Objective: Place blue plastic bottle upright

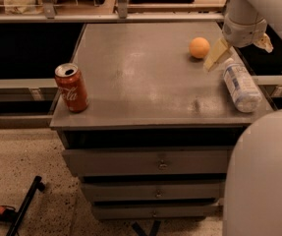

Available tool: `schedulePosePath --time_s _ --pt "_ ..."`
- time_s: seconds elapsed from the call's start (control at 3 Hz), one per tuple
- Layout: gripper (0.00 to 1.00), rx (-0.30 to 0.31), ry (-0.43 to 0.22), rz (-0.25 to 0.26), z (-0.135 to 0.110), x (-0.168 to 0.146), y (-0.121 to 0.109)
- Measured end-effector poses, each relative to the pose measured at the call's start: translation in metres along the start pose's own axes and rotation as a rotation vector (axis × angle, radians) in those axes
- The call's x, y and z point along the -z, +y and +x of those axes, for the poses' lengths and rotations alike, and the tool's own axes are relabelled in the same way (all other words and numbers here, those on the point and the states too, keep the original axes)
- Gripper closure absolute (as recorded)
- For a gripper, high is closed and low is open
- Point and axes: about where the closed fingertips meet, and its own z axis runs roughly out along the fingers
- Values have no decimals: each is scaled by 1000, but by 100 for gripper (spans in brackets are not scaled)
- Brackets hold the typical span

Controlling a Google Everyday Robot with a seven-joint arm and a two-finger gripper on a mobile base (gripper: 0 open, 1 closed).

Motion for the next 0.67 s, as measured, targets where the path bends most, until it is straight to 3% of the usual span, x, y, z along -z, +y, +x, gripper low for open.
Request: schedulePosePath --time_s 0.33,0.67 --pt "0 -64 66 27 -1 -15 4" --pt "0 -132 116 11 0 -31 3"
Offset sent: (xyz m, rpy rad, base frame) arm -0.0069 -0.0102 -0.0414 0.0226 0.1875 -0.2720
